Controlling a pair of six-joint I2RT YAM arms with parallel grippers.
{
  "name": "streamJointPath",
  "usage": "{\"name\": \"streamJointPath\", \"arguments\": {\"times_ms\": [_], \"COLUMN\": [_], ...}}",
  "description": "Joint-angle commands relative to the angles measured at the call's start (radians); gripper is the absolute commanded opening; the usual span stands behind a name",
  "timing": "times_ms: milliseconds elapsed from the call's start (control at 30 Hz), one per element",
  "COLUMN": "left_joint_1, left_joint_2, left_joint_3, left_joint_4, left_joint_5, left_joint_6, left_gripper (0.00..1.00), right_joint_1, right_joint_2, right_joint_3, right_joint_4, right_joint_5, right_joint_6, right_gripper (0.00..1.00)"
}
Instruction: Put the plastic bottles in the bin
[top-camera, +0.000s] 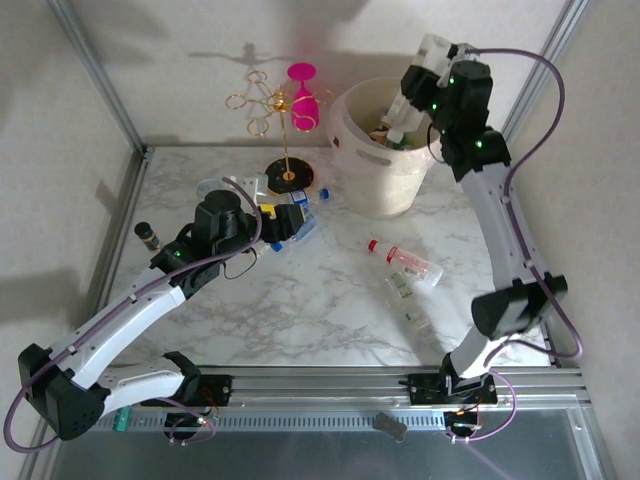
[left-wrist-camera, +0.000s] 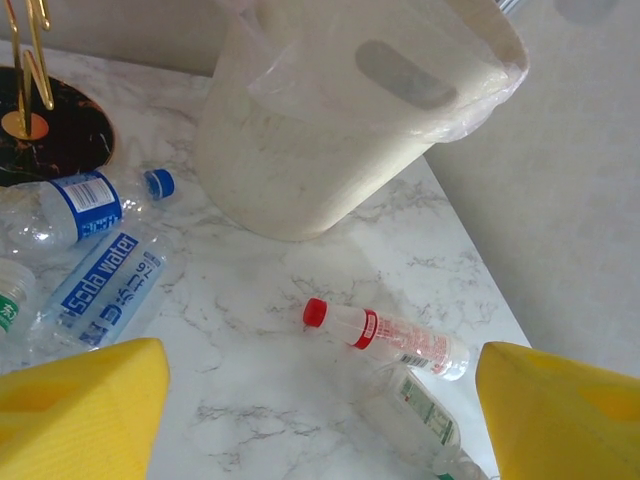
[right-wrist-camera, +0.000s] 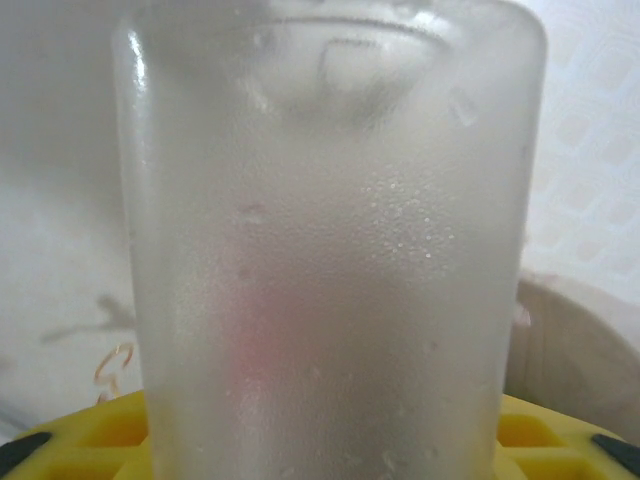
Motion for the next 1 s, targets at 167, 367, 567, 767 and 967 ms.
{"name": "streamJointPath", "arguments": {"times_ms": [167, 367, 567, 767, 967], "left_joint_1": [-0.007, -0.005, -0.005, -0.005, -0.005], "left_joint_2": [0.031, 0.042, 0.050, 0.047, 0.042], "left_joint_3": [0.038, 0.051, 0.039, 0.031, 0.028], "left_joint_4": [0.038, 0.030, 0.038, 0.040, 0.035], "left_joint_5": [0.030, 0.023, 0.025, 0.021, 0.006], "left_joint_6": [-0.017, -0.002, -0.007, -0.006, -0.006], "left_gripper": [0.80, 0.80, 0.80, 0.80, 0.80], "right_joint_1": [-0.071, -0.063, -0.024, -0.015, -0.016], "right_joint_2": [0.290, 0.391, 0.422, 0.443, 0.472], "right_joint_3": [0.284, 0.291, 0.219, 0.163, 0.186], "right_joint_4": [0.071, 0.101, 0.082, 0.084, 0.043], "right_joint_5": [-0.109, -0.164, -0.160, -0.172, -0.180], "right_joint_6": [0.222, 0.318, 0.310, 0.323, 0.303], "right_gripper": [0.37, 0.35, 0.37, 0.43, 0.54]}}
